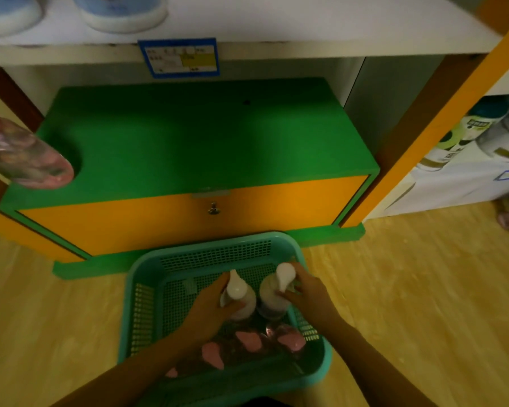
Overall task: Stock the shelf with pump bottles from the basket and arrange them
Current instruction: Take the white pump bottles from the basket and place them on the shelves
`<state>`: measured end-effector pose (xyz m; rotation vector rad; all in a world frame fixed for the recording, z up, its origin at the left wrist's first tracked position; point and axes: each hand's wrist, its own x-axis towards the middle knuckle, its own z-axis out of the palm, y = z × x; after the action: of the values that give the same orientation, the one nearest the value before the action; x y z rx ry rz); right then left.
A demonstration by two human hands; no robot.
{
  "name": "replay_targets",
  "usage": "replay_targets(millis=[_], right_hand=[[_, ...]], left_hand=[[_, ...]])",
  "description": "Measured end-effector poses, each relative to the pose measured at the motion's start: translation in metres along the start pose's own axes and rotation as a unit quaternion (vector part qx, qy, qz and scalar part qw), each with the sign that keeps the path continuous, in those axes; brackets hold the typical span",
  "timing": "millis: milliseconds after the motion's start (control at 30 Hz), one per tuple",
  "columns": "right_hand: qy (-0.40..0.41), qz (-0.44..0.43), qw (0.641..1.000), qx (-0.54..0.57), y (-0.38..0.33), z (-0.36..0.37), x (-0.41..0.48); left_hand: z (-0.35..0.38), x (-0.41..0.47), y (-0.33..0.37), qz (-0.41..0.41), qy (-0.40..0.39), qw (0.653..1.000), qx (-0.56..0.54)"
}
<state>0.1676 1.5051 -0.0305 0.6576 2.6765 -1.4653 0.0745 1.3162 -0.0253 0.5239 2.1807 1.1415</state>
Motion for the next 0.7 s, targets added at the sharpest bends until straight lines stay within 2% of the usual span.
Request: replay_targets(millis=[200,400,533,700], right_hand=[[0.003,-0.097,0.993,0.067,-0.083,-0.061,0.004],[0.009,-0.177,0.983,0.057,-0.173,-0.115,0.008],[0.041,-0.233,0.971,0.032,-0.241,-0.148,-0.001],[0.056,-0.281,0.958,0.017,-0.312,-0.186,-0.021]], left_hand=[[-0.060,-0.019,0.063,0.108,0.036,0.990,-0.082],[-0.121,-0.038,0.135,0.175,0.046,0.975,-0.126],[-0.159,-0.054,0.188,0.225,0.070,0.962,-0.141],[-0.201,-0.079,0.240,0.265,0.092,0.952,-0.119]])
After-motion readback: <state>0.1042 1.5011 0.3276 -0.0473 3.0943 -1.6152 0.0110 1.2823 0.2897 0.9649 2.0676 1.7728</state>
